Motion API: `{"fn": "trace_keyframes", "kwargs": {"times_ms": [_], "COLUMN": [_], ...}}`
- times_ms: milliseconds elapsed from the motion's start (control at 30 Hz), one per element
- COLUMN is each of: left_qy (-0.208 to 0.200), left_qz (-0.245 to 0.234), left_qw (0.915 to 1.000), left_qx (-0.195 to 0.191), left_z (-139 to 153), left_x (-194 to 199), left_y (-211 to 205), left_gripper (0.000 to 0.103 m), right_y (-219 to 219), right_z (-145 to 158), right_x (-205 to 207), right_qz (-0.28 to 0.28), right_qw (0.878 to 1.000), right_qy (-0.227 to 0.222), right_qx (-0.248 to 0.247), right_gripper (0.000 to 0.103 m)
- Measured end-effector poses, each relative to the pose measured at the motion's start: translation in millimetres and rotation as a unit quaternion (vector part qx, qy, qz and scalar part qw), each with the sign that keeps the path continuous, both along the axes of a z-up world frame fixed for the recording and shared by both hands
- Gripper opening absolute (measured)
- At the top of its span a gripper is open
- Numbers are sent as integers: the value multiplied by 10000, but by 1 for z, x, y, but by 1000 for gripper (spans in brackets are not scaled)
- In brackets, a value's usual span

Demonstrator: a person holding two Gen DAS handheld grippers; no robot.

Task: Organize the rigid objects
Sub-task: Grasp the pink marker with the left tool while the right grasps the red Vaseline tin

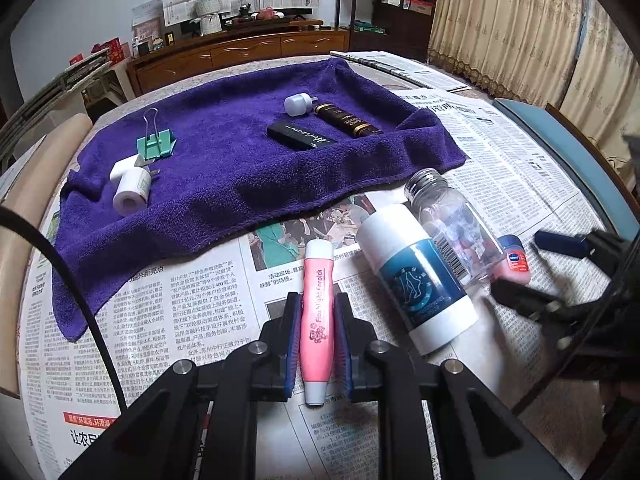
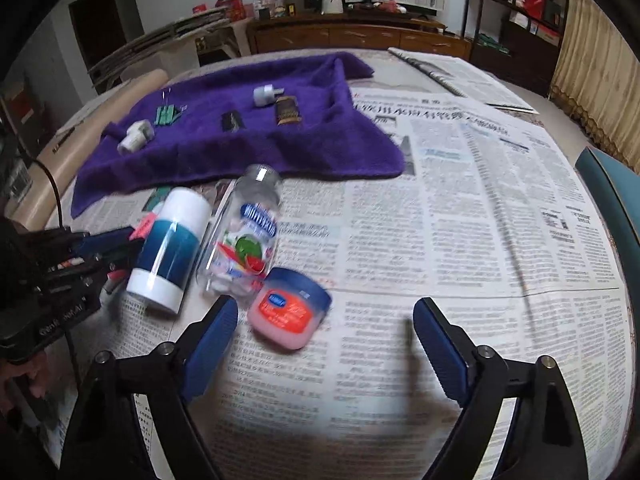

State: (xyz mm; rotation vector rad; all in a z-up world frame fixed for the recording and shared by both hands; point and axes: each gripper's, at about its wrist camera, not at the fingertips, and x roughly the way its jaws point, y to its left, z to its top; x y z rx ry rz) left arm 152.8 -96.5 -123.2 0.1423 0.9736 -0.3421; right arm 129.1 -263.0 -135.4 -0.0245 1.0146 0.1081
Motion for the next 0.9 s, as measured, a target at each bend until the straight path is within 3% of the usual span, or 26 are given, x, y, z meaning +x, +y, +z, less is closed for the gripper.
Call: {"fn": "trace_keyframes", "kwargs": {"times_ms": [67, 400, 667, 700, 900], "left_qy": [4, -8, -48, -48, -56], "left_qz": [-9, -21, -34, -26, 0], "left_qw": [10000, 10000, 10000, 10000, 10000], "left_qx": [-15, -25, 6, -15, -35], "left_z": [0, 0, -1, -1, 0], "left_x": [0, -1, -2, -3, -3], "left_y": [1, 4, 2, 2, 3], "left_gripper": [16, 17, 17, 17, 16], "right_y": [5, -26, -18, -17, -22], "right_z": [-1, 1, 3, 3, 6], "right_x": [-2, 2, -7, -10, -14], "right_qz": [-25, -667, -370, -312, -258], "right_qw": [9996, 9974, 9987, 9989, 9993], "right_qy": [-110, -145, -234, -253, -283], "right_qx": [-241, -241, -248, -237, -10], "right_gripper": [81, 71, 52, 45, 44]}}
